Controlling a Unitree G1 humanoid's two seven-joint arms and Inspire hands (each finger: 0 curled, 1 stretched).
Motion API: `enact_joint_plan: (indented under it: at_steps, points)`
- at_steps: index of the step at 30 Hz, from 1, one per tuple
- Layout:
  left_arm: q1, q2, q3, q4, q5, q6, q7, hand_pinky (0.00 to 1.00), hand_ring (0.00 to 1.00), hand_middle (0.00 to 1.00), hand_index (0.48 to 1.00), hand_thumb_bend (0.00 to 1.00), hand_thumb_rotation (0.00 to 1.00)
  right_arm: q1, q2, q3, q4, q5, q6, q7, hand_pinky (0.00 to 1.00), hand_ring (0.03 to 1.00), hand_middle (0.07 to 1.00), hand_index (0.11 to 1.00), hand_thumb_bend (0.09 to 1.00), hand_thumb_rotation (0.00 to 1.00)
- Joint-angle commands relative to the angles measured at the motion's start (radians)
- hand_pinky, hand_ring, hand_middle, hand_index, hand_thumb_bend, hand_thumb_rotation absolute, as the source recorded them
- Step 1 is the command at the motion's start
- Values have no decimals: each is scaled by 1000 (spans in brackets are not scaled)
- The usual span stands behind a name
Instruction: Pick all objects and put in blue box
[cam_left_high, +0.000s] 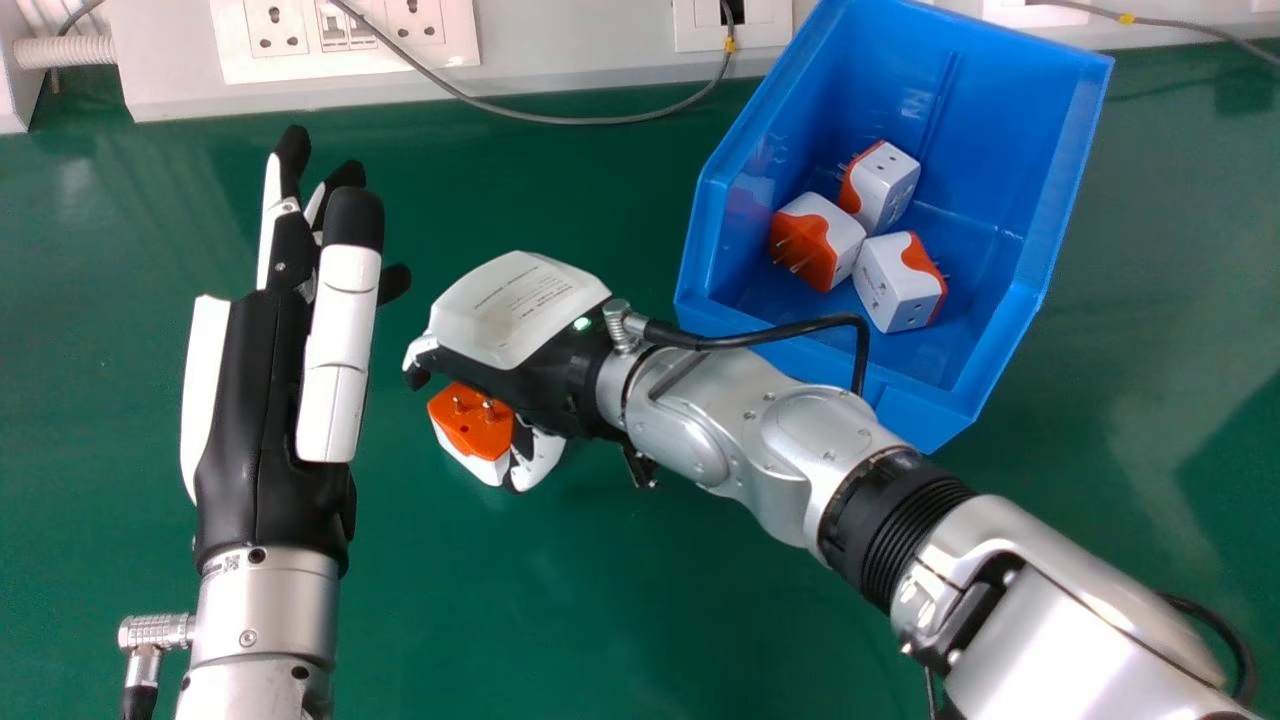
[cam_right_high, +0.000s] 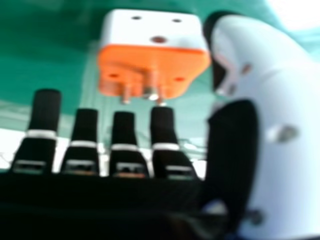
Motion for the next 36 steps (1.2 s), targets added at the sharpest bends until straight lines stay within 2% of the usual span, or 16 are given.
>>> enact_joint_plan:
  at_steps: [1,5,9,15,19,23,30,36]
  points:
    - [4,-2,-3,-38,-3,-18,-1,832,936,949,997,774,1000,-43,13,6,7,-2,-4,-15,684,859,874,797,372,0]
    - [8,0,0,-41,-7,-19,-5,834,936,949,997,773,1000,-52,16,13,24,-7,-3,-27,681,859,875,796,411,0]
    - [13,-1,-5,-49,-4,-17,-4,836,937,949,997,776,1000,-46,20,18,17,-10,7,-35,679,858,873,797,448,0]
    - [16,-6,-12,-58,-6,-14,-3,836,936,949,997,775,1000,-39,17,25,13,-9,3,-37,683,862,879,802,440,0]
    - [17,-6,-10,-55,-13,-17,-5,841,937,949,997,776,1000,-43,14,24,16,-5,4,-30,703,883,905,828,430,0]
    - [22,-5,-9,-64,-13,-10,-6,847,940,949,997,777,1000,-49,10,26,18,-9,9,-31,728,904,934,857,398,0]
    - [31,-8,-22,-89,2,9,-1,851,933,942,993,782,1000,-41,12,29,19,-10,29,-28,750,922,953,882,338,0]
    - [45,-16,-30,-99,9,10,7,847,931,939,991,779,1000,-32,18,40,35,-15,45,-32,762,928,954,889,346,0]
